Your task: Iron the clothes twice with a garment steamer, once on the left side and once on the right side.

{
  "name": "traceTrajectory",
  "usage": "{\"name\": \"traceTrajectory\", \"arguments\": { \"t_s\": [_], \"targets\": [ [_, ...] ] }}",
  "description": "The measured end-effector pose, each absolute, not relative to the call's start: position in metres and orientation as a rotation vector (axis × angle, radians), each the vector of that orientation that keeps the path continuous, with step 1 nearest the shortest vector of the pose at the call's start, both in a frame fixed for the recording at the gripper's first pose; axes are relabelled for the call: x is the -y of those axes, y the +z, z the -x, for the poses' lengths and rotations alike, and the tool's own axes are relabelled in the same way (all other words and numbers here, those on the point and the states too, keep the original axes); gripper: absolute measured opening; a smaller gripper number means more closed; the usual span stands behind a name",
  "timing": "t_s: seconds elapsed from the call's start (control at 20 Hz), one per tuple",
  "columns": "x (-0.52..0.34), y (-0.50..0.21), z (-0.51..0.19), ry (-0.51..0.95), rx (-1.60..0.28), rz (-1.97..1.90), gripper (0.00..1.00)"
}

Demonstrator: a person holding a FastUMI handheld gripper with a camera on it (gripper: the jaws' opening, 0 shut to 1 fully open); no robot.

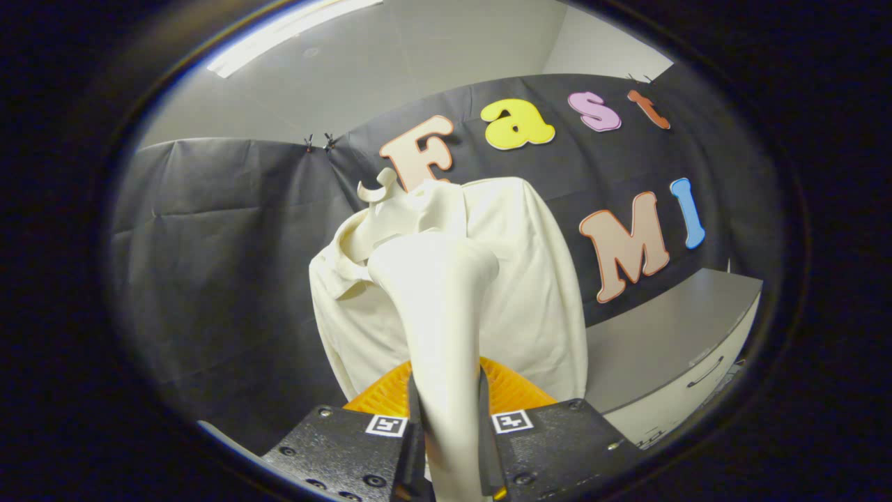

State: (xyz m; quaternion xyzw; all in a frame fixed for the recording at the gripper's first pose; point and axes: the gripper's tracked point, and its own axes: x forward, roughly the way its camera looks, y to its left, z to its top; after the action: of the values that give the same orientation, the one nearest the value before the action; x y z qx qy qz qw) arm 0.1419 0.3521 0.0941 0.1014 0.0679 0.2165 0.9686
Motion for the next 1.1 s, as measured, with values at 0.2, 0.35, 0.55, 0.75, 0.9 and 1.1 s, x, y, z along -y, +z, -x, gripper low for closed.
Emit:
{"name": "traceTrajectory", "arguments": {
  "t_s": [0.2,0.35,0.55,0.75,0.9,1.1],
  "targets": [
    [-0.385,0.06,-0.144,0.418,-0.124,-0.13,0.3],
    [-0.404,0.034,-0.149,0.392,-0.112,-0.099,0.3],
    [-0.422,0.001,-0.158,0.302,-0.12,-0.114,0.3],
    [-0.446,-0.014,-0.166,0.276,-0.096,-0.079,0.3],
    [-0.462,-0.02,-0.172,0.286,-0.1,-0.1,0.31],
    [-0.459,-0.039,-0.18,0.234,-0.1,-0.029,0.31]
  ]
}}
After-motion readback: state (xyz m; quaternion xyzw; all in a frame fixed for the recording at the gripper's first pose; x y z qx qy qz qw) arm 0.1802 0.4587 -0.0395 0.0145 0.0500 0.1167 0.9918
